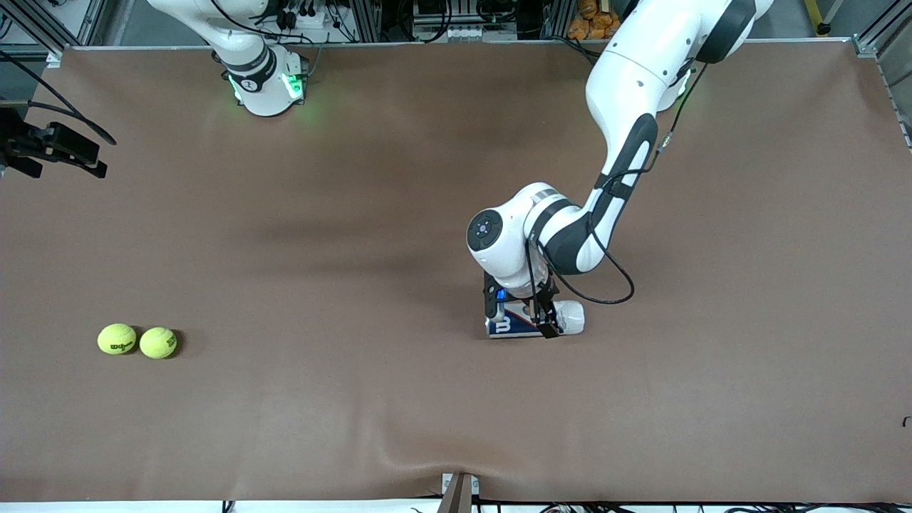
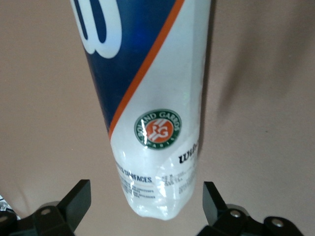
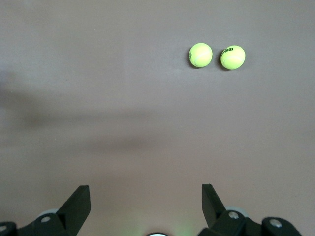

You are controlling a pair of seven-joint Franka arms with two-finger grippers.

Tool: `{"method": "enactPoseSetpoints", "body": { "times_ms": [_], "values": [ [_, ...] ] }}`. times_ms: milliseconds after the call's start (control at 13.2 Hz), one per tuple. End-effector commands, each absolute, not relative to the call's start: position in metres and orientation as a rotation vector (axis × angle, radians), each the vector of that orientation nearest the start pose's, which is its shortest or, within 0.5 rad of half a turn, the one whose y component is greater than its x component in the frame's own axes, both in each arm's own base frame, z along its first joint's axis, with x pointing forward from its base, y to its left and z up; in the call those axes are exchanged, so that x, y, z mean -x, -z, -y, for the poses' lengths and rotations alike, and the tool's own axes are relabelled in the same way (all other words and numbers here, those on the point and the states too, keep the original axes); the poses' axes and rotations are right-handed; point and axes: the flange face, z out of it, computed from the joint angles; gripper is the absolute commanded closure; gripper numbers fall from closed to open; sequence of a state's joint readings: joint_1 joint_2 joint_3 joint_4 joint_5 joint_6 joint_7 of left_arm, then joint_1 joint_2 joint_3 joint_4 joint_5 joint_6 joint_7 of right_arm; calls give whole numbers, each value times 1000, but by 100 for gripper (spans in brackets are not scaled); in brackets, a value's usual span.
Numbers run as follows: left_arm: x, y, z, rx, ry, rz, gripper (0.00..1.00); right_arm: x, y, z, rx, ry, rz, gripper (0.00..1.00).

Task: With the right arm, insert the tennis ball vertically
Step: 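Close the left gripper around the can's closed end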

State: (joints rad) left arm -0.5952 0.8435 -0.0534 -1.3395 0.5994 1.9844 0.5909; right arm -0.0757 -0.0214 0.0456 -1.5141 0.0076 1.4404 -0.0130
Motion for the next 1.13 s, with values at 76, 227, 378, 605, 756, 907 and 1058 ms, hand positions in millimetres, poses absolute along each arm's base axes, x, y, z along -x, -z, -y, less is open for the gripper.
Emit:
{"method": "enactPoseSetpoints", "body": {
  "times_ms": [76,227,378,605,756,907,1058],
  "values": [
    [-619,-200,390,1906,-201,-1853,0,-525,-655,13,3124,-74,-38,0],
    [-617,-195,392,1909,-198,-1863,0,-525,-655,13,3124,-74,-38,0],
    [-617,-188,393,1917,-192,-1871,0,-525,-655,13,3124,-74,-38,0],
    [-617,-187,391,1936,-193,-1861,0,-525,-655,13,3124,-74,-38,0],
    [-618,-184,390,1955,-165,-1868,4,-525,-655,13,3124,-72,-38,0],
    [-621,-183,385,1961,-162,-1864,14,-525,-655,12,3124,-74,-35,0],
    [-620,-179,384,1962,-167,-1864,25,-525,-655,12,3124,-74,-36,0]
  ]
}}
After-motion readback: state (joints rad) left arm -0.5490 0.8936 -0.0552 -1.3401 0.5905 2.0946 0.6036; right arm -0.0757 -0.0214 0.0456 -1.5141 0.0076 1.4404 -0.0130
